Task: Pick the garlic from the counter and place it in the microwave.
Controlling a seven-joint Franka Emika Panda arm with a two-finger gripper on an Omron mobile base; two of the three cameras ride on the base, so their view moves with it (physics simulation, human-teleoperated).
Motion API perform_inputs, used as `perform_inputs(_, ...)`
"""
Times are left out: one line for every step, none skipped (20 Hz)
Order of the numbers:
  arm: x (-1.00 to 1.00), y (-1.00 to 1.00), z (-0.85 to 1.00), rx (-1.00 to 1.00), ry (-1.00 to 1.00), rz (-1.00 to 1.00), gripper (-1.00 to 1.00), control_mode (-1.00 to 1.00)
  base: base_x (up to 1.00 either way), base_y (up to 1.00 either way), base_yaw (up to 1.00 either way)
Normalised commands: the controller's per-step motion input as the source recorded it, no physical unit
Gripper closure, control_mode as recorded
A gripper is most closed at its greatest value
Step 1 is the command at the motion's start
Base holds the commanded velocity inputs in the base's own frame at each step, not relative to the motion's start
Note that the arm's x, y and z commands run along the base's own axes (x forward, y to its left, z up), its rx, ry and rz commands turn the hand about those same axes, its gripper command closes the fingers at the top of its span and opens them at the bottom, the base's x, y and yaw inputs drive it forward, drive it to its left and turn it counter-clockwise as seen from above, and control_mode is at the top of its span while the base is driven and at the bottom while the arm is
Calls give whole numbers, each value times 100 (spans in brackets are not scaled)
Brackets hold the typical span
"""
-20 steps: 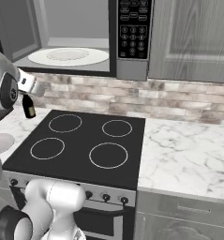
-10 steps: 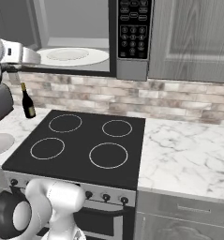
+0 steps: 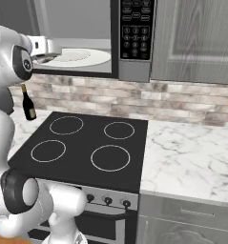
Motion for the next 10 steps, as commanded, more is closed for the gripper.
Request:
perform_inputs(100,10,16,0,22,0,100,-100,0,0,0)
perform_inputs(100,11,2,0,23,0,100,-100,0,0,0)
perform_inputs(100,12,0,0,24,0,100,-100,0,0,0)
perform_inputs(100,4,0,0,25,0,100,-100,0,0,0)
perform_inputs(100,0,0,0,24,0,100,-100,0,0,0)
perform_inputs(100,0,0,0,20,0,100,-100,0,0,0)
perform_inputs(100,0,0,0,13,0,100,-100,0,0,0)
perform_inputs(100,0,0,0,6,0,100,-100,0,0,0)
perform_inputs(100,0,0,0,7,0,100,-100,0,0,0)
perform_inputs(100,0,0,0,4,0,100,-100,0,0,0)
